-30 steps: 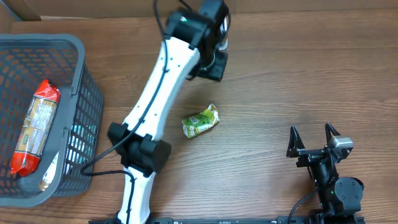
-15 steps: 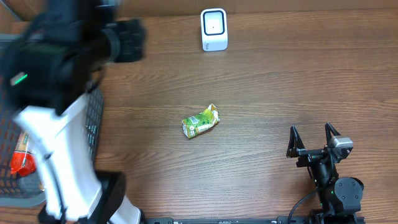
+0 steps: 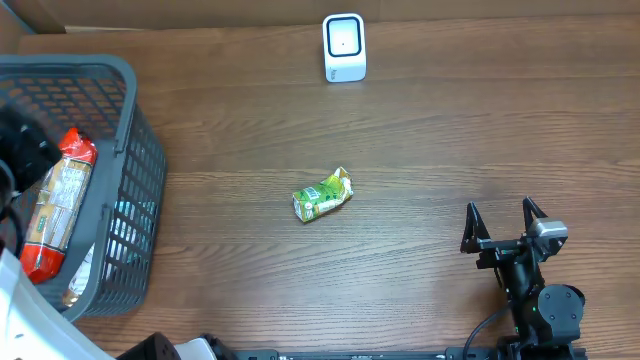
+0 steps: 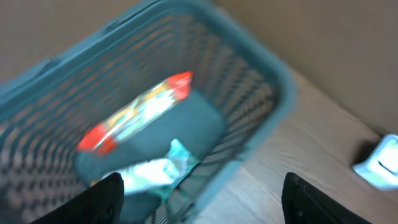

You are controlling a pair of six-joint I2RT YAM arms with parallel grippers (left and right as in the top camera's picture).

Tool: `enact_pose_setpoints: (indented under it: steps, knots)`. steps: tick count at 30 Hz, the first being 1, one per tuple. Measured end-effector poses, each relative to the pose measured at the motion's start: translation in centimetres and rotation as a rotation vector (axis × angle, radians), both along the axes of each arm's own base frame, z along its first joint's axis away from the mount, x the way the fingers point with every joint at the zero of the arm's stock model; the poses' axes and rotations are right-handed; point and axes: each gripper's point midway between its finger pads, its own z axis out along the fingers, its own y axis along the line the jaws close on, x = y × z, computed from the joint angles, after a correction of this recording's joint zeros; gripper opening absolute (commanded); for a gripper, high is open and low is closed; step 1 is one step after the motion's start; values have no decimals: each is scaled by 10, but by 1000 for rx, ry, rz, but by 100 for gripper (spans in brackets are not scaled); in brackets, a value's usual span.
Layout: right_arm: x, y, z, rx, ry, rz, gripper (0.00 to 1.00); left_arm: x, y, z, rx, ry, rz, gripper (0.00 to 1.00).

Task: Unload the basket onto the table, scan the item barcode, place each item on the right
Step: 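Reach the left gripper back into the basket toward the spaghetti pack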

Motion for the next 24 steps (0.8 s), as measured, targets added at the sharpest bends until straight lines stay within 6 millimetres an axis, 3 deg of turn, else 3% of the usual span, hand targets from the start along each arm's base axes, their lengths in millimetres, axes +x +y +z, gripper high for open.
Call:
enact_pose_setpoints:
  steps: [6, 16, 24]
  knots:
    - [0, 0, 0, 0, 1, 0, 100, -9, 35, -24, -67, 23, 161, 73]
    - [0, 0, 0, 0, 0, 0, 100, 8, 86, -54, -46, 27, 289, 78]
    - [0, 0, 0, 0, 0, 0, 100, 30, 122, -104, -16, 221, 247, 73]
